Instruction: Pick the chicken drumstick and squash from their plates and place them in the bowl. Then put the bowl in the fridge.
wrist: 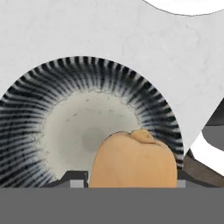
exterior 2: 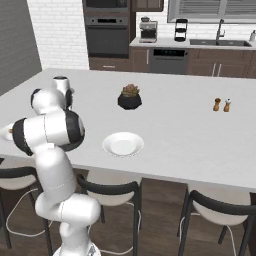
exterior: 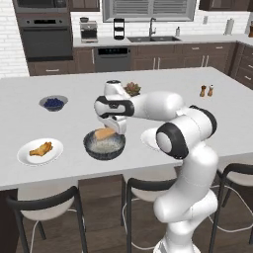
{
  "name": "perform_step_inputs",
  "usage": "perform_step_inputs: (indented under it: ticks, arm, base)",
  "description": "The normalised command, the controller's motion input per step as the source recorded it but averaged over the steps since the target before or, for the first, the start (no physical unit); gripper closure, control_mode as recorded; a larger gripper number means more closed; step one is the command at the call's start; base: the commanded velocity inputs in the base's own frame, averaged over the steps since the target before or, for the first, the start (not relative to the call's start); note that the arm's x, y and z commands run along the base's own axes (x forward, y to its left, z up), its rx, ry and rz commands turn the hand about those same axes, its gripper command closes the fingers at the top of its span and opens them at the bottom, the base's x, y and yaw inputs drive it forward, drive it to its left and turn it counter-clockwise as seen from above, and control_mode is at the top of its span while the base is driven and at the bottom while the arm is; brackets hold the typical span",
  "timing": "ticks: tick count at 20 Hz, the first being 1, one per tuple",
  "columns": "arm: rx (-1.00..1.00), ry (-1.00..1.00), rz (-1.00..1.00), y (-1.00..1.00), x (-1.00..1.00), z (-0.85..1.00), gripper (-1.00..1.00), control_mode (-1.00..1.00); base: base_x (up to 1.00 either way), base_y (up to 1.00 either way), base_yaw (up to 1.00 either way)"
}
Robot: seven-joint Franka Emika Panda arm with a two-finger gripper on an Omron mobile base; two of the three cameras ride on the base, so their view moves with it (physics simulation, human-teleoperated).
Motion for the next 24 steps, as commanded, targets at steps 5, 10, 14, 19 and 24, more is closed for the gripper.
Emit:
perform_step_inputs:
  ticks: [5,10,14,19,24]
  arm:
    - [-0.06,0.0,0.0,0.12,0.06,-0.53,1.0,-1.0]
    - [0.0,0.02,0.0,0.0,0.2,-0.44,1.0,-1.0]
    - [-0.02,0.0,0.0,0.04,0.06,-0.64,-1.0,-1.0]
    - [0.0,0.0,0.0,0.0,0.12,-0.33,-1.0,-1.0]
    - [0.0,0.0,0.0,0.0,0.0,0.07,-1.0,-1.0]
  base:
    - [0.0,0.0,0.0]
    - [0.0,0.0,0.0]
    - [0.0,0.0,0.0]
    - [0.0,0.0,0.0]
    - [0.0,0.0,0.0]
